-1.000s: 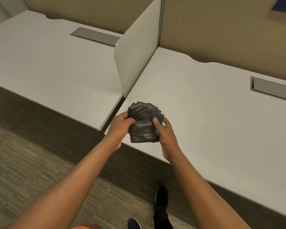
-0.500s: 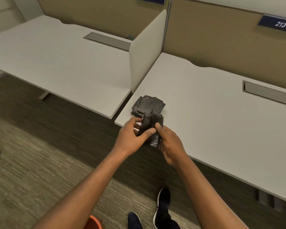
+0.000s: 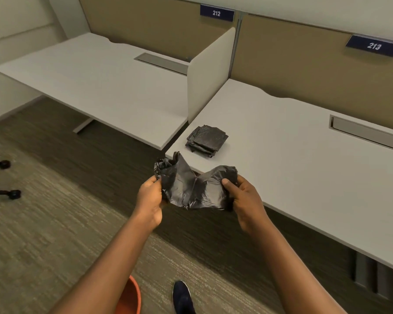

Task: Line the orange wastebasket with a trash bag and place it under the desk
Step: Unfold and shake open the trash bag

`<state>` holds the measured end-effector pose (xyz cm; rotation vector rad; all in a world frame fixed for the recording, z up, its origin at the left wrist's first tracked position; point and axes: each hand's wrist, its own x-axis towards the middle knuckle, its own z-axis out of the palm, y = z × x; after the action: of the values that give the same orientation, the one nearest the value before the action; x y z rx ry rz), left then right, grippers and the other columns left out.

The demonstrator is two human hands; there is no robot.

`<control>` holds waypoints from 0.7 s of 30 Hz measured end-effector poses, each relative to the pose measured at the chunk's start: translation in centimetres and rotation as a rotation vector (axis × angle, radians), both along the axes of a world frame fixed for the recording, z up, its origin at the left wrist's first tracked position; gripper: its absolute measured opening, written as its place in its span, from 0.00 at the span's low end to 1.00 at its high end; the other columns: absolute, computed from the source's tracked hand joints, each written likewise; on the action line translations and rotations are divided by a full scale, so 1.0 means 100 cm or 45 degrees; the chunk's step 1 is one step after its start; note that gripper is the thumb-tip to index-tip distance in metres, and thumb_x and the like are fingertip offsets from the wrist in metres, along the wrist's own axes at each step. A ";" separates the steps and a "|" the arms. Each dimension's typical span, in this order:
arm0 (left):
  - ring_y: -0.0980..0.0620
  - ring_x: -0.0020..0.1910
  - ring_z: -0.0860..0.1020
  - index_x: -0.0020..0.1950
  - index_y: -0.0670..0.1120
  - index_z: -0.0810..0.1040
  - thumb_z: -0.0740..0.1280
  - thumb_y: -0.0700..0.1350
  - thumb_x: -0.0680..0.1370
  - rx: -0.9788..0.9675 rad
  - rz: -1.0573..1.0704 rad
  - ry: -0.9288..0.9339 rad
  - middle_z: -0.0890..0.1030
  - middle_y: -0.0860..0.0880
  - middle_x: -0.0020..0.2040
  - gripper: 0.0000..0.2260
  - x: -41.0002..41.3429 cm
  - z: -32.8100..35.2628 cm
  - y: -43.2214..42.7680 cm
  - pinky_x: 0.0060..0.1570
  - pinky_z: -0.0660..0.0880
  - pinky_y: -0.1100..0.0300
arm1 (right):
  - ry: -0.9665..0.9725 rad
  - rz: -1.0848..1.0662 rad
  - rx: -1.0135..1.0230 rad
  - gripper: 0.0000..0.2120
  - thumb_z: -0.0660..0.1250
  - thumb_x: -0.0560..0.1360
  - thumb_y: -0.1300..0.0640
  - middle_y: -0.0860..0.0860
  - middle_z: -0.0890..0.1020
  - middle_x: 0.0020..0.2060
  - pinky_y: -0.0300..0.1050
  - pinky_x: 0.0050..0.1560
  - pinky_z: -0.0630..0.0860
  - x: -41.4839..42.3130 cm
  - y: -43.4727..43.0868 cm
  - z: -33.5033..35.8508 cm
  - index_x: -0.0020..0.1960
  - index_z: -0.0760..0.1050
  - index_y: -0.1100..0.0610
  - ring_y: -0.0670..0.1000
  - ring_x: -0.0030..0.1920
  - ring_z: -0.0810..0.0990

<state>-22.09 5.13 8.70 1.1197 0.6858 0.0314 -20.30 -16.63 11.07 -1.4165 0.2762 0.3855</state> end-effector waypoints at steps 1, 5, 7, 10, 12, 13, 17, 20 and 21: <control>0.52 0.41 0.87 0.45 0.49 0.86 0.64 0.41 0.80 -0.024 0.012 0.003 0.88 0.48 0.44 0.11 -0.010 0.001 -0.002 0.43 0.81 0.53 | -0.002 -0.025 -0.033 0.14 0.67 0.81 0.54 0.52 0.86 0.57 0.54 0.60 0.81 -0.011 -0.006 0.004 0.66 0.77 0.52 0.55 0.58 0.85; 0.49 0.43 0.87 0.54 0.46 0.83 0.60 0.37 0.80 -0.082 0.024 -0.010 0.88 0.45 0.47 0.13 -0.054 0.006 -0.020 0.48 0.81 0.48 | -0.358 -0.089 -0.765 0.27 0.68 0.80 0.48 0.53 0.74 0.71 0.52 0.66 0.75 -0.062 -0.032 0.018 0.76 0.65 0.52 0.54 0.69 0.74; 0.51 0.41 0.86 0.55 0.47 0.83 0.62 0.39 0.81 -0.058 0.017 -0.033 0.88 0.47 0.45 0.11 -0.077 0.012 -0.034 0.38 0.82 0.54 | -0.570 -0.087 -0.950 0.28 0.68 0.79 0.44 0.51 0.74 0.70 0.52 0.66 0.75 -0.087 -0.039 0.030 0.75 0.67 0.53 0.51 0.69 0.74; 0.53 0.40 0.86 0.52 0.50 0.83 0.65 0.41 0.80 0.053 -0.024 -0.076 0.88 0.48 0.44 0.08 -0.108 0.019 -0.056 0.32 0.79 0.59 | -0.337 0.156 -0.516 0.29 0.65 0.73 0.31 0.48 0.83 0.58 0.45 0.53 0.81 -0.115 -0.035 0.051 0.64 0.77 0.50 0.49 0.56 0.82; 0.53 0.41 0.86 0.52 0.50 0.83 0.67 0.42 0.80 0.131 -0.084 -0.137 0.88 0.48 0.44 0.06 -0.128 0.021 -0.068 0.32 0.79 0.61 | -0.122 0.355 -0.300 0.31 0.65 0.69 0.28 0.52 0.86 0.51 0.47 0.50 0.84 -0.132 -0.027 0.057 0.58 0.80 0.52 0.52 0.50 0.86; 0.53 0.42 0.86 0.52 0.51 0.83 0.68 0.42 0.79 0.167 -0.114 -0.171 0.88 0.48 0.45 0.06 -0.137 0.022 -0.072 0.33 0.80 0.61 | -0.083 0.401 -0.264 0.29 0.67 0.71 0.30 0.54 0.86 0.50 0.48 0.49 0.85 -0.139 -0.023 0.057 0.57 0.81 0.53 0.54 0.49 0.87; 0.51 0.48 0.86 0.51 0.52 0.84 0.69 0.41 0.78 0.281 -0.167 -0.244 0.88 0.48 0.47 0.07 -0.165 0.024 -0.075 0.42 0.81 0.60 | -0.013 0.329 -0.241 0.12 0.69 0.79 0.51 0.59 0.87 0.47 0.47 0.45 0.85 -0.161 -0.013 0.049 0.58 0.80 0.58 0.56 0.47 0.88; 0.51 0.49 0.86 0.54 0.51 0.83 0.70 0.42 0.78 0.311 -0.149 -0.237 0.88 0.49 0.48 0.07 -0.182 0.025 -0.066 0.42 0.81 0.60 | 0.015 0.300 -0.193 0.07 0.67 0.80 0.59 0.58 0.88 0.47 0.43 0.40 0.84 -0.174 -0.009 0.046 0.57 0.80 0.57 0.55 0.45 0.89; 0.51 0.48 0.86 0.54 0.51 0.83 0.70 0.43 0.78 0.312 -0.122 -0.226 0.88 0.49 0.48 0.07 -0.185 0.024 -0.062 0.41 0.81 0.61 | 0.017 0.286 -0.175 0.06 0.67 0.80 0.59 0.58 0.88 0.47 0.44 0.41 0.85 -0.177 -0.008 0.046 0.56 0.80 0.56 0.55 0.45 0.89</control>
<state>-40.63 -1.06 11.13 1.3661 0.4771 0.1350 -37.98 -17.42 15.66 -1.5866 0.1568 0.5689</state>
